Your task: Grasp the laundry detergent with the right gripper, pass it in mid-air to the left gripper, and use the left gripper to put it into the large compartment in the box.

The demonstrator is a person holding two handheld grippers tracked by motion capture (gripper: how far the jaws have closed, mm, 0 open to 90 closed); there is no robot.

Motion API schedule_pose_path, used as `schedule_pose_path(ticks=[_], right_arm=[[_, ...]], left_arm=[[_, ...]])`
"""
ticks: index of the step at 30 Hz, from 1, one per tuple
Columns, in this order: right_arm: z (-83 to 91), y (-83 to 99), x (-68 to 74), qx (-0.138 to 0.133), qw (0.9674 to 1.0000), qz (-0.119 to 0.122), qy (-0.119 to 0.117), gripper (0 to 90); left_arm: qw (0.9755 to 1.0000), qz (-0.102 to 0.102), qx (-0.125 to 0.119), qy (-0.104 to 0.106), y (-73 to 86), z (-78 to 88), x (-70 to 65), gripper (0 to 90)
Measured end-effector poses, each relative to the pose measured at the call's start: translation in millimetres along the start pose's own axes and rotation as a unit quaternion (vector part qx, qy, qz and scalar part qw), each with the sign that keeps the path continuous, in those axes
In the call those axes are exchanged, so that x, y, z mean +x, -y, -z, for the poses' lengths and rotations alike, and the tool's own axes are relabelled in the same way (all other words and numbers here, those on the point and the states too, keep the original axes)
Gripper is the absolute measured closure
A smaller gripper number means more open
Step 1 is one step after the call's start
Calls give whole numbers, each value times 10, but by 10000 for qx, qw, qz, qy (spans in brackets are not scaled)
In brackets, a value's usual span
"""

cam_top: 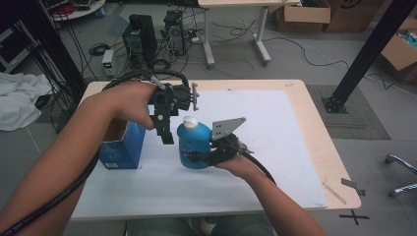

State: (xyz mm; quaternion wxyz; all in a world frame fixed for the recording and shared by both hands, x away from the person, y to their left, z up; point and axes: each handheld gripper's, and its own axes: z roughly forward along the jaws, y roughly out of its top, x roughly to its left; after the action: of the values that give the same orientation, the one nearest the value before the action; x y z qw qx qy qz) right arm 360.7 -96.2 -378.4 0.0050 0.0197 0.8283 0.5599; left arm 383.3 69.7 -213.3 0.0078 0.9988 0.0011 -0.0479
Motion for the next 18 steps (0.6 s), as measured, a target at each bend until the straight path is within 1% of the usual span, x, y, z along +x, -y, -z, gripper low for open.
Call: schedule_pose_path(ticks=[4,8,10,13,15,18], right_arm=[[-82,-25,-5,43,10000,50,-61,454],[-118,-46,-4,42,9999,51,-115,456],[-149,-61,-6,46,9999,56,-92,456],[-188,-85,-11,47,9999,71,-131,456],[-205,-102,-5,38,9999,36,-149,456],[-225,-132,-14,12,9998,101,-153,455]], left_arm=[[10000,-58,58,-10,-60,-13,-24,1],[10000,-92,27,-8,-83,-18,-39,1],[9999,-126,42,-18,-106,-19,-53,1],[9998,-173,41,-30,-139,-32,-68,1],[9998,-181,64,-36,-158,-42,-76,1],[9997,-213,73,-38,-187,-62,-84,1]])
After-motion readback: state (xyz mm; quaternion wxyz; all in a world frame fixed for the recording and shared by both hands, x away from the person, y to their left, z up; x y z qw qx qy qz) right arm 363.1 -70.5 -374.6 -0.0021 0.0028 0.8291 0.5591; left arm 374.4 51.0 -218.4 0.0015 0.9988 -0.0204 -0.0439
